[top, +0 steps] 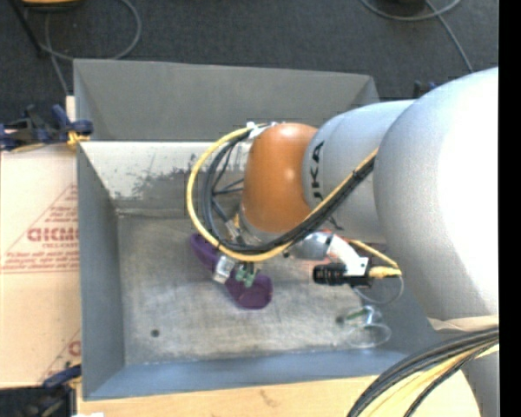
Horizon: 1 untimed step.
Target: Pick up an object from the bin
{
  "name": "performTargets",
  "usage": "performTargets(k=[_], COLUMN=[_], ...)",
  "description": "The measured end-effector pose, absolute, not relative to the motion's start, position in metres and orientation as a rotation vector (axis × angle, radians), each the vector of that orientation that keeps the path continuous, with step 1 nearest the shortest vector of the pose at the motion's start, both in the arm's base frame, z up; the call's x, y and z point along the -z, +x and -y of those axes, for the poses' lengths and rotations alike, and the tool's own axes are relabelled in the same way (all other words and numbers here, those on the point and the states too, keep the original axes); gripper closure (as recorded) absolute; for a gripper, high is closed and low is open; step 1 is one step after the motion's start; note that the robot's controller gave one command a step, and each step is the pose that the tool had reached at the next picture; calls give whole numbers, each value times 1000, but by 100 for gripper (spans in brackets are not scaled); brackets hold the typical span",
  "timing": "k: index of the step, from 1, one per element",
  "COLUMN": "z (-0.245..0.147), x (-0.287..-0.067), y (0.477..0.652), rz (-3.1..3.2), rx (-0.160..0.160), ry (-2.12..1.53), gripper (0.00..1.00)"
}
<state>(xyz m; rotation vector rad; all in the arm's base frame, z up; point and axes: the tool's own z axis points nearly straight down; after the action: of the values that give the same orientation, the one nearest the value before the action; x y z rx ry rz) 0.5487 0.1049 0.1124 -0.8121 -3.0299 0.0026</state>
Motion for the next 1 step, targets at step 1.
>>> performTargets(k=[1], z=[-105], x=[-132], y=[549], rz=[3034], rx=[0], ry=[-811], gripper=[100])
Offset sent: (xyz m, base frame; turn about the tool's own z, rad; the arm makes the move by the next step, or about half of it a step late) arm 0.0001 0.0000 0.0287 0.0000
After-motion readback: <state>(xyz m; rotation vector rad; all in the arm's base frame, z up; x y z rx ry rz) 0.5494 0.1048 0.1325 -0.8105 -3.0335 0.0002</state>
